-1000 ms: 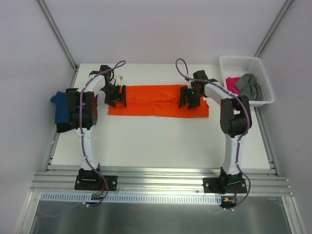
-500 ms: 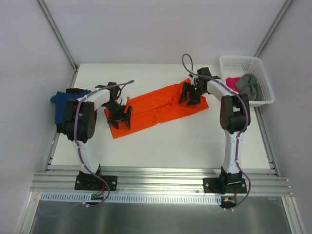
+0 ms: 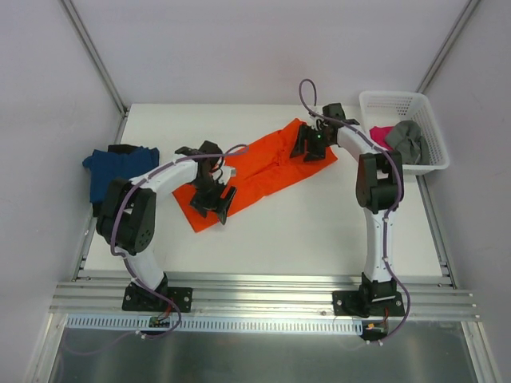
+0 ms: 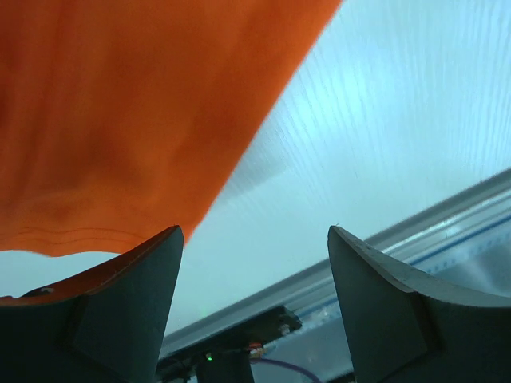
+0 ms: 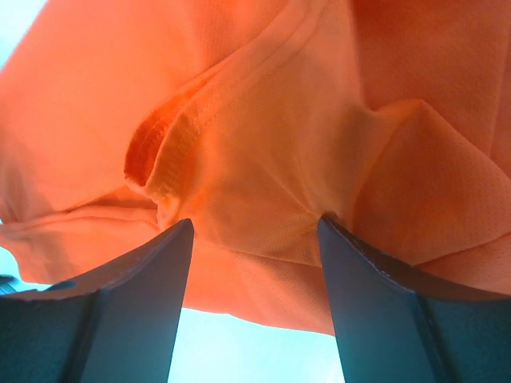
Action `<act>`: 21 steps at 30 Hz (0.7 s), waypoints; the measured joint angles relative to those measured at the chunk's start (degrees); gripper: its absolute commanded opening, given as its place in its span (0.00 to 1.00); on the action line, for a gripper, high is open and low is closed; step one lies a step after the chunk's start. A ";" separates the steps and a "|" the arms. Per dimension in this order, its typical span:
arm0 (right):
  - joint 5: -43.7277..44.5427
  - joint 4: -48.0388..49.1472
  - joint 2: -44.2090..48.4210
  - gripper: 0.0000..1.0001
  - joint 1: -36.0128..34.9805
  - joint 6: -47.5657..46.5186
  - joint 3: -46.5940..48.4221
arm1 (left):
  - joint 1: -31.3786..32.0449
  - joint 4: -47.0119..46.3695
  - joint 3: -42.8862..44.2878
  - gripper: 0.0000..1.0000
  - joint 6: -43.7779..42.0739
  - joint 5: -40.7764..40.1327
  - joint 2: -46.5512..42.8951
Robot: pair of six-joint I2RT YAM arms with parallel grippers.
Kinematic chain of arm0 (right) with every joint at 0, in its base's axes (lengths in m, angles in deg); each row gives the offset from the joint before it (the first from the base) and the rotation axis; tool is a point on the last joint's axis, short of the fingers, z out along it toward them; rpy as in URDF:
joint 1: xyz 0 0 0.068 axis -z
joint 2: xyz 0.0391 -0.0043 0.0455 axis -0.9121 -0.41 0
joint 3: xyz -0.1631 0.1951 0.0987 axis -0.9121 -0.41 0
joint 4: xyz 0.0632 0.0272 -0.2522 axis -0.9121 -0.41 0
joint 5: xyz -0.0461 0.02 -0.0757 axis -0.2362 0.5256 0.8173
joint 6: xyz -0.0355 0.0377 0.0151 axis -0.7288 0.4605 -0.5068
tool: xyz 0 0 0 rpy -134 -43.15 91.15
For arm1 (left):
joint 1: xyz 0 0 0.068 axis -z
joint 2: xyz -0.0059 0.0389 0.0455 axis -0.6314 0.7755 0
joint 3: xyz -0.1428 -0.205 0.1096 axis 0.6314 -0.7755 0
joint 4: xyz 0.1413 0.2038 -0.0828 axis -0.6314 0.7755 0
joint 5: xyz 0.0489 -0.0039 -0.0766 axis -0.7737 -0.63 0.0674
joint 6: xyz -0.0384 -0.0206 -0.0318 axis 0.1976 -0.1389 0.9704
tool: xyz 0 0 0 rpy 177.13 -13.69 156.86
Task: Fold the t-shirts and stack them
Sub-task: Fold the tshirt
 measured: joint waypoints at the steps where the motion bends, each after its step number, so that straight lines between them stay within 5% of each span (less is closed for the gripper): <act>1: 0.50 0.42 0.94 0.68 0.00 -0.42 -1.33 | -0.07 0.04 1.53 0.73 -0.24 -1.27 -0.02; 13: 3.10 -3.08 24.28 0.69 1.86 -3.23 -17.20 | -5.90 -0.94 18.18 0.72 -2.82 -5.40 5.05; 21: 3.10 -1.86 26.36 0.69 1.75 -2.32 -26.38 | -13.11 -0.92 27.65 0.72 -4.04 -6.69 19.91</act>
